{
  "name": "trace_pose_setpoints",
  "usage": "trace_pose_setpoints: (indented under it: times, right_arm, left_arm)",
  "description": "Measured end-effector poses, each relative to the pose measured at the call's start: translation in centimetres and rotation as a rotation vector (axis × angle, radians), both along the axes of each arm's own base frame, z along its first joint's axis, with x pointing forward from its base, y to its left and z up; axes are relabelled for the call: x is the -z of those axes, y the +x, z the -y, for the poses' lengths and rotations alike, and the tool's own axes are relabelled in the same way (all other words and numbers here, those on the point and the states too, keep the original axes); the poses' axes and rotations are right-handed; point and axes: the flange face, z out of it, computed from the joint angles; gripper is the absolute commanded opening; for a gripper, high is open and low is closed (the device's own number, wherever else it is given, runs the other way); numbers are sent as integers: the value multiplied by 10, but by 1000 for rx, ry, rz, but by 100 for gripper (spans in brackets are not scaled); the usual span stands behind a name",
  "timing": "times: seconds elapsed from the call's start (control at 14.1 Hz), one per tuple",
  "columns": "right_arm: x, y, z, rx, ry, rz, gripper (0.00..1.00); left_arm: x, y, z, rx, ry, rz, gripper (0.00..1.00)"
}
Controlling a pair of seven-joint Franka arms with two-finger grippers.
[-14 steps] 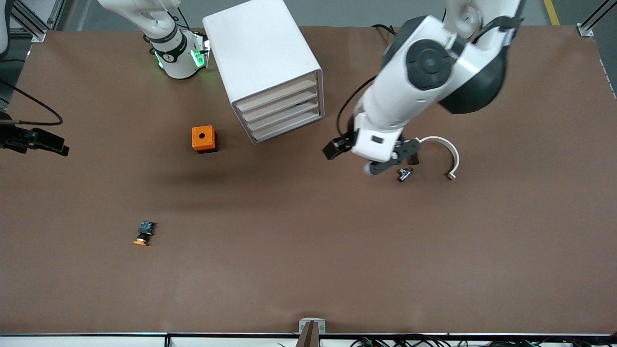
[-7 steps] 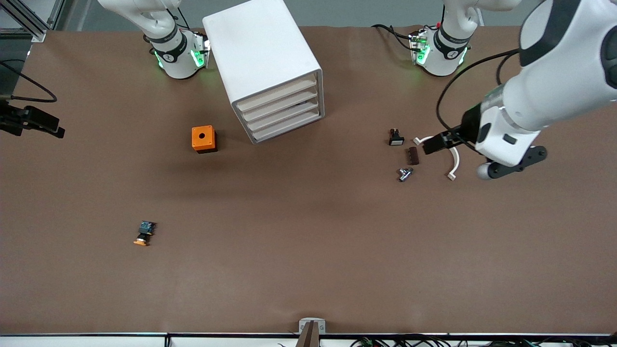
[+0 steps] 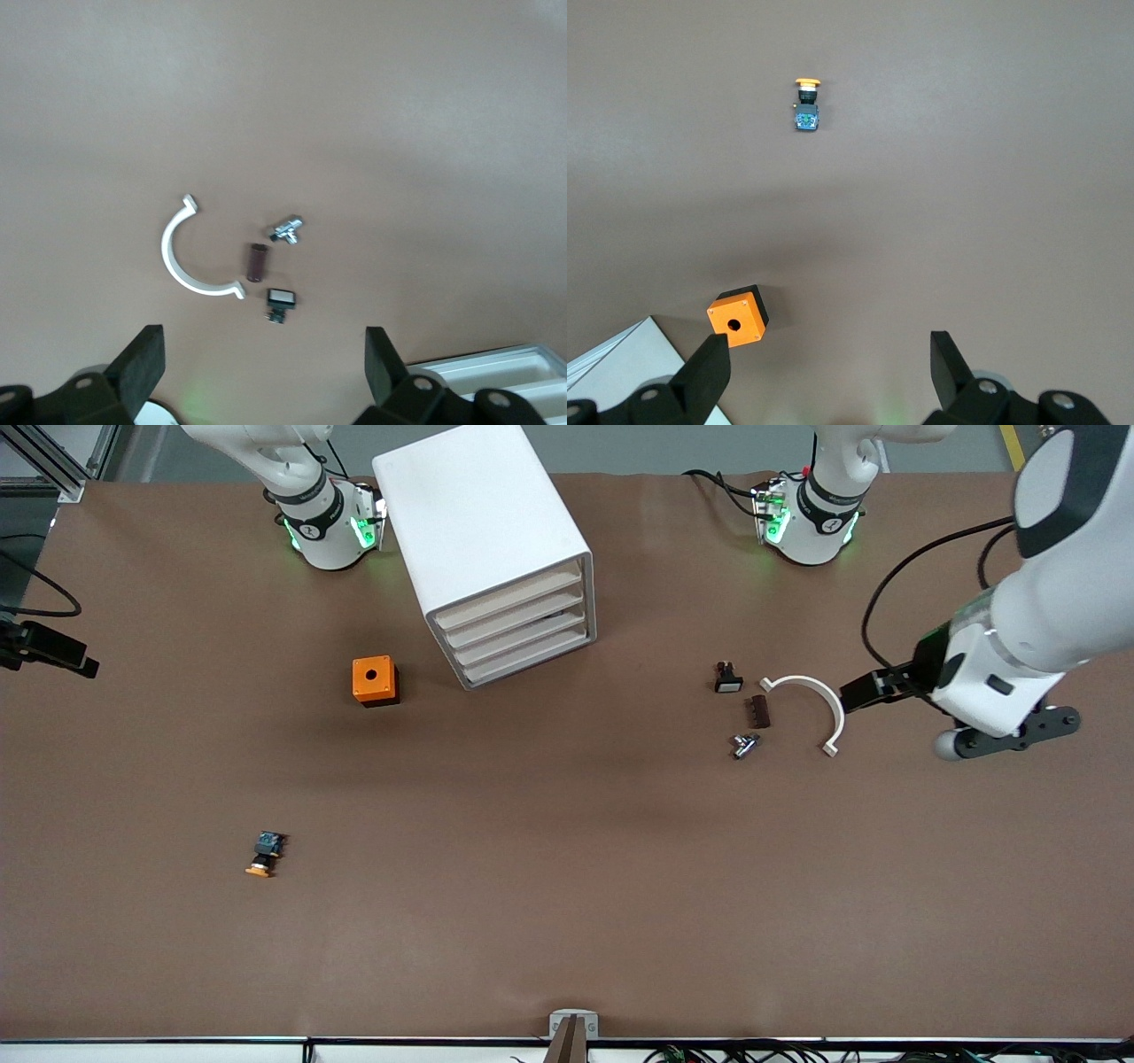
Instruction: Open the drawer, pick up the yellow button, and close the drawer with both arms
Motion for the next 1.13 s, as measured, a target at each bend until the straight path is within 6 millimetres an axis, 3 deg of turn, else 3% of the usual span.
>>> trace_pose_setpoints:
  times: [0.21, 0.5, 0.85, 1.13]
  right_arm:
    - [-1, 0, -2, -4, 0, 2, 100]
    - [-9, -4, -7, -13, 1, 18, 100]
    - [-24, -11, -10, -18, 0, 52, 100]
    - [-22, -17, -15, -31, 2, 72, 100]
  left_arm:
    - [-6, 4, -50, 54, -18, 16, 99]
    - [8, 5, -87, 119, -19, -7, 99]
    - [14, -11, -96, 144, 3, -18, 99]
    - [18, -36, -100, 133, 9, 19, 100]
